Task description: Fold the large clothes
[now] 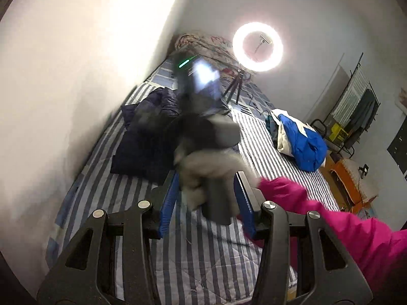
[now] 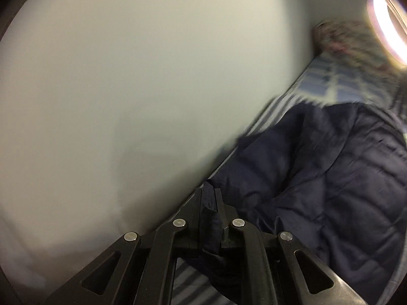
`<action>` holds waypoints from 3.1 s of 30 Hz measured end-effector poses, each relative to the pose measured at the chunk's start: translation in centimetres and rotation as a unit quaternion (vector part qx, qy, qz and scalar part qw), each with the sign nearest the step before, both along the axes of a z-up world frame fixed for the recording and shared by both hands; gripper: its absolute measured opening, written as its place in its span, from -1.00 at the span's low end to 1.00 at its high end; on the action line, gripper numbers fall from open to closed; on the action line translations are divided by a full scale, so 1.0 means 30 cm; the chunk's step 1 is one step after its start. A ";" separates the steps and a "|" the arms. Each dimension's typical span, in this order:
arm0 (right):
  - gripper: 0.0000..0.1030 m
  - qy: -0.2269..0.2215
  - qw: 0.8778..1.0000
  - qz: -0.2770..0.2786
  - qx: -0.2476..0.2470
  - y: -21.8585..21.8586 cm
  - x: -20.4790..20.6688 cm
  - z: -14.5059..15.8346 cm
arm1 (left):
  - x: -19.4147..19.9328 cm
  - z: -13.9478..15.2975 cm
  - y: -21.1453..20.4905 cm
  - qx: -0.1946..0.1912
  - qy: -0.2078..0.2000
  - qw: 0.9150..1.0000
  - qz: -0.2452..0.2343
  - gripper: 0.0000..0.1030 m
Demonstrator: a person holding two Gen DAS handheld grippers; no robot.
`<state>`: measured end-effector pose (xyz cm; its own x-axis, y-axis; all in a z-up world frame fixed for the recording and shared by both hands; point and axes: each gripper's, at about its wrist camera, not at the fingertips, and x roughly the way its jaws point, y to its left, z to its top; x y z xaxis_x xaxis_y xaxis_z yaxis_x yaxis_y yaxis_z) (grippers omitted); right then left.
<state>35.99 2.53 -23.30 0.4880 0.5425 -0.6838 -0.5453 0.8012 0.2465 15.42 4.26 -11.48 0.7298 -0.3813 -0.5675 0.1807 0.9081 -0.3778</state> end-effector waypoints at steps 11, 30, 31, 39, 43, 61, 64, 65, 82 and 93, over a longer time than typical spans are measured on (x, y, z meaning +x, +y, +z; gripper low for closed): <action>-0.06 0.028 0.997 0.053 0.051 -0.054 -0.028 -0.038 | -0.006 0.028 0.024 -0.011 -0.013 1.000 0.001 -0.09; 0.45 0.079 0.966 -0.219 0.115 -0.891 -0.197 -0.122 | 0.388 -0.058 -0.110 0.103 0.059 0.993 0.001 -0.09; 0.45 0.088 0.964 -0.221 0.121 -0.903 -0.197 -0.134 | 0.431 -0.072 -0.119 0.118 0.057 0.991 0.009 -0.09; 0.45 0.135 0.958 -0.210 0.143 -0.920 -0.157 -0.265 | 0.699 -0.368 -0.081 0.271 0.117 0.953 0.072 -0.11; 0.52 0.149 0.957 -0.188 0.162 -0.872 -0.121 -0.318 | 0.726 -0.461 -0.051 0.316 0.131 0.936 0.078 -0.11; -0.68 0.154 0.977 -0.121 0.082 -0.758 -0.095 -0.146 | 0.647 -0.475 -0.068 0.283 0.147 0.946 0.056 -0.14; -0.70 0.158 0.977 -0.126 0.067 -0.814 -0.136 -0.113 | 0.598 -0.472 -0.132 0.277 0.150 0.949 0.023 -0.14; -0.70 0.161 0.977 -0.128 0.059 -0.834 -0.152 -0.107 | 0.577 -0.469 -0.154 0.270 0.155 0.950 0.013 -0.14; -0.30 0.077 0.983 -0.153 -0.070 -1.087 -0.451 -0.012 | 0.373 -0.332 -0.357 0.239 0.133 0.958 -0.088 -0.15; -0.16 -0.014 0.984 -0.170 -0.042 -1.022 -0.332 0.050 | 0.606 -0.178 -0.375 0.255 0.032 0.966 -0.004 -0.15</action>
<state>26.02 -28.13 -21.79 0.6504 0.2869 -0.7033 -0.2476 0.9554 0.1608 33.61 -7.00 -16.81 0.6854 -0.0456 -0.7267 0.1801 0.9776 0.1086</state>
